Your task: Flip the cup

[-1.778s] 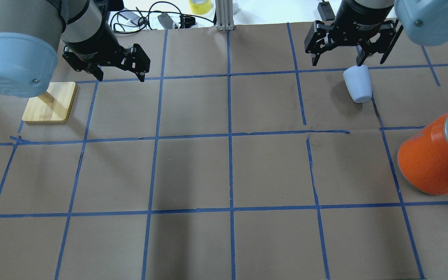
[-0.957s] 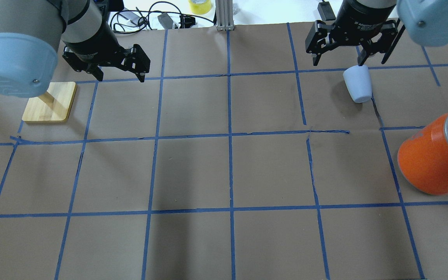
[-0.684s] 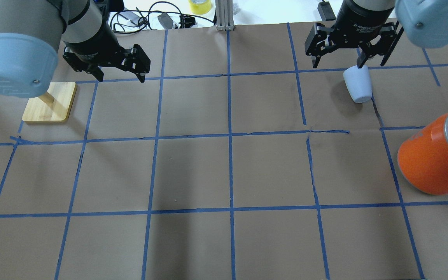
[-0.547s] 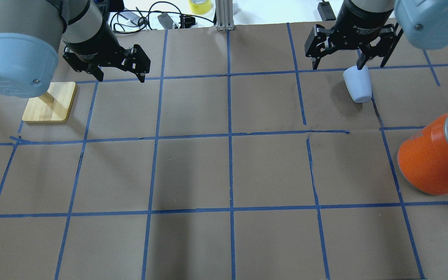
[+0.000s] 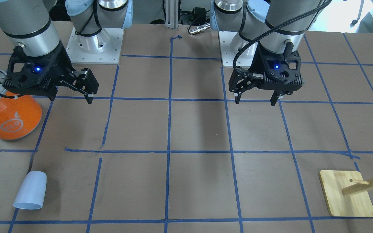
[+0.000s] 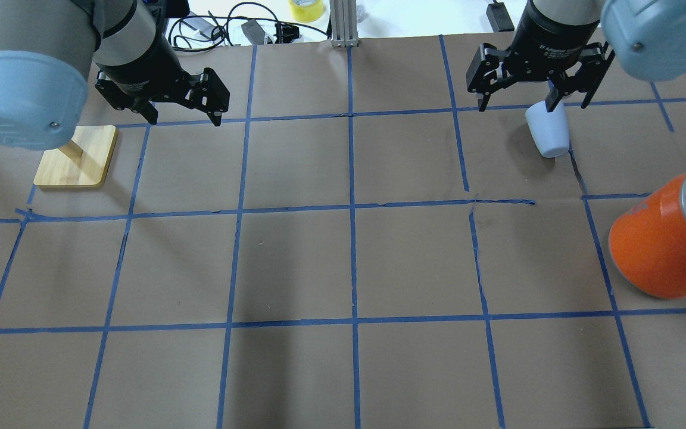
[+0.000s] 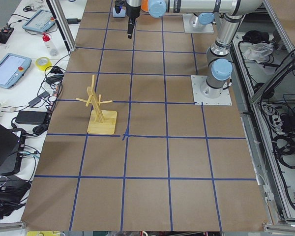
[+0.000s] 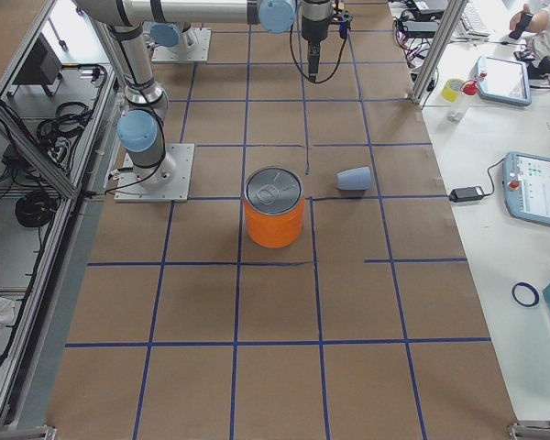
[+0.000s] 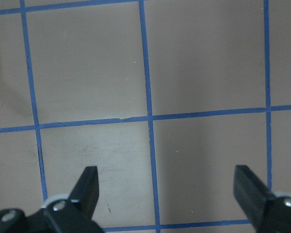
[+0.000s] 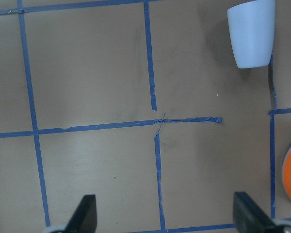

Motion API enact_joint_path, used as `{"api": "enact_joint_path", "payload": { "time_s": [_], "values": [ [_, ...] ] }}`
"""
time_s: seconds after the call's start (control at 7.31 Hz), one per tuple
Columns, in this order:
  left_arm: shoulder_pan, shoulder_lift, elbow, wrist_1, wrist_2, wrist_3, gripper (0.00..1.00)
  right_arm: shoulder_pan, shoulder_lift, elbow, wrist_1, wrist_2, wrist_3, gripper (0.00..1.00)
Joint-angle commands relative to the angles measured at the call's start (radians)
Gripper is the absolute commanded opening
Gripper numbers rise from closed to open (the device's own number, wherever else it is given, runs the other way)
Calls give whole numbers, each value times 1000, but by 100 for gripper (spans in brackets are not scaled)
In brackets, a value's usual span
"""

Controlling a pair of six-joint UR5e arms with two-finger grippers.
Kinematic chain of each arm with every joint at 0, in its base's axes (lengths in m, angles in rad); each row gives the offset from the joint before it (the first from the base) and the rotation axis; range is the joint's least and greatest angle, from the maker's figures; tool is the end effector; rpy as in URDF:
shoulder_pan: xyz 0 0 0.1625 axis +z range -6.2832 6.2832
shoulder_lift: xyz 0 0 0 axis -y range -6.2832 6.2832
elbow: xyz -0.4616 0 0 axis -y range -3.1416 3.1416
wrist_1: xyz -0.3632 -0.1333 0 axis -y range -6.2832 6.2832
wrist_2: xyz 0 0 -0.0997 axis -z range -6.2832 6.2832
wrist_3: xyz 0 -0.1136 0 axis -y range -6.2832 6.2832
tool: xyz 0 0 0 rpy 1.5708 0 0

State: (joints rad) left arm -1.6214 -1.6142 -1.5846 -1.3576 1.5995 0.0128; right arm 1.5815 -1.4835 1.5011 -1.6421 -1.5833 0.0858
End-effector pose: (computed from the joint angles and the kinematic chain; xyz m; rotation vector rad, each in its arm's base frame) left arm -0.1551 -0.4915 0.5062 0.0950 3.1049 -0.2436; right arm 0.1373 -0.5076 0.5079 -0.1180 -3.1283 0.0849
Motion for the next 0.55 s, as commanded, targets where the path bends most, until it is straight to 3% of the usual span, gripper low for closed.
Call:
{"api": "enact_joint_path", "payload": {
  "time_s": [0.0,0.41],
  "values": [
    [0,0,2,0,2,1,100,-3,12,1,-42,-41,-4,100],
    [0,-1,2,2,-1,1,100,-62,110,2,-76,-52,-18,100]
  ]
}}
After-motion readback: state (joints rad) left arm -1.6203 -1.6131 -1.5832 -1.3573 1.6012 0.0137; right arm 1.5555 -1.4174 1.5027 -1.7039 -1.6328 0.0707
